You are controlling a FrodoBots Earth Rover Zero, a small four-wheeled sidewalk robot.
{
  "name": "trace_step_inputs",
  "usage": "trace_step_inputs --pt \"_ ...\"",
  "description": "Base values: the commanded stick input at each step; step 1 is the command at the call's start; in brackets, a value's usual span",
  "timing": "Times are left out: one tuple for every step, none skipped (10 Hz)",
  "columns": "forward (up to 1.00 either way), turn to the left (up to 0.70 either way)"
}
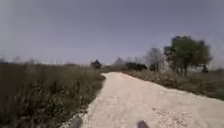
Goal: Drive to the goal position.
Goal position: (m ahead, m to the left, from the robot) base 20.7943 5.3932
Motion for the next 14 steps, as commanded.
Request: trace_step_inputs --pt "0.67 0.0" --pt "0.7 0.0" --pt "0.7 0.0" --pt "0.7 0.0" --pt "0.7 0.0" --pt "0.7 0.0" --pt "0.7 0.0" --pt "0.7 0.0" --pt "0.7 0.0" --pt "0.7 0.0" --pt "0.7 0.0" --pt "0.7 0.0" --pt "0.7 0.0" --pt "0.7 0.0"
